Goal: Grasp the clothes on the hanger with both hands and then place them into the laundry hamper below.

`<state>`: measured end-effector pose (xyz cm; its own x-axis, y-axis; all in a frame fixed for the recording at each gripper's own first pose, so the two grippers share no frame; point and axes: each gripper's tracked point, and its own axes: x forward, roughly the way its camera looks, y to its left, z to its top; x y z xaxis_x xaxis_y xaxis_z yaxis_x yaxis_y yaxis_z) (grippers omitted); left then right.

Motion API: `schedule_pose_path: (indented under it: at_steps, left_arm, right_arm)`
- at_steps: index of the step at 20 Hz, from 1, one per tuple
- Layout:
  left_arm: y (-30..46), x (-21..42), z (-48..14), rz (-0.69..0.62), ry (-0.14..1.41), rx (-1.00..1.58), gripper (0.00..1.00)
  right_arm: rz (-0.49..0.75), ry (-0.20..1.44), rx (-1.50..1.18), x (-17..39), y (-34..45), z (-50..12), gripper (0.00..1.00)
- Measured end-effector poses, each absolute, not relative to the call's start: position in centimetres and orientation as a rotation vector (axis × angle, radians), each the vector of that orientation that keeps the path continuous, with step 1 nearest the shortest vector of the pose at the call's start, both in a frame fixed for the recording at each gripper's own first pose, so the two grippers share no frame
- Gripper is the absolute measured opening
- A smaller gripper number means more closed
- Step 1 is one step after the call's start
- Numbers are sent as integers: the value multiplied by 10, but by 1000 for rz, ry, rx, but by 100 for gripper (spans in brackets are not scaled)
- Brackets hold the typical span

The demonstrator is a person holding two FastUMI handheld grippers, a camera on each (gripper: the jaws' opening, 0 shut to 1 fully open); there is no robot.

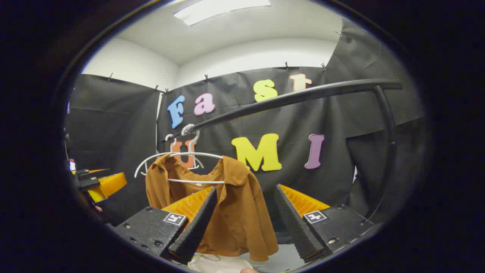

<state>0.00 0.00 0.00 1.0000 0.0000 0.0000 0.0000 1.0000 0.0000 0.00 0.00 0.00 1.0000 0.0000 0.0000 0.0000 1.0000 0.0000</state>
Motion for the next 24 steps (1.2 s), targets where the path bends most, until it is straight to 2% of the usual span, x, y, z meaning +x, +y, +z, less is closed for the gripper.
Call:
schedule_pose_path:
  at_steps: [2, 6, 7, 8, 9, 10, 12, 13, 15, 16, 17, 18, 19, 21, 22, 24]
  left_arm:
    - [1, 2, 6, -9, -16, 9, 100]
    - [11, 7, 26, -13, -55, 26, 100]
    - [13, 8, 28, -12, -67, 26, 100]
    - [15, 9, 29, -8, -81, 30, 100]
    - [18, 11, 22, -2, -70, 37, 100]
    - [20, 12, 16, 8, -60, 43, 100]
    - [17, 15, 7, 7, -40, 36, 100]
    - [14, 16, 3, 3, -30, 27, 100]
    - [8, 21, -9, -7, -9, 14, 100]
    - [4, 25, -15, -12, 2, 6, 100]
    - [-2, 27, -21, -24, 16, -6, 100]
    - [-8, 30, -29, -39, 34, -20, 100]
    - [-17, 35, -36, -57, 50, -34, 100]
    - [-29, 45, -49, -84, 82, -52, 97]
    - [-32, 52, -56, -91, 96, -58, 100]
    - [-35, 66, -67, -94, 118, -74, 100]
  right_arm:
    - [9, -11, -3, 2, 4, 7, 98]
    - [-7, -34, -36, 6, 6, 19, 98]
    - [-19, -36, -52, 8, 4, 18, 94]
    - [-17, -35, -61, 9, 7, 16, 94]
    - [-11, -25, -63, 11, 10, 12, 98]
    - [-6, -13, -63, 14, 13, 7, 94]
    - [2, 7, -56, 19, 15, -1, 94]
    - [4, 20, -48, 24, 15, -5, 98]
    - [-6, 49, -35, 33, 15, -19, 94]
    - [-6, 65, -31, 37, 15, -27, 98]
    - [-2, 84, -20, 42, 18, -35, 94]
    - [4, 103, -3, 49, 21, -42, 98]
    - [13, 122, 16, 55, 23, -49, 94]
    - [22, 154, 64, 68, 25, -61, 98]
    - [26, 170, 91, 74, 26, -68, 97]
    - [47, 199, 149, 86, 33, -77, 96]
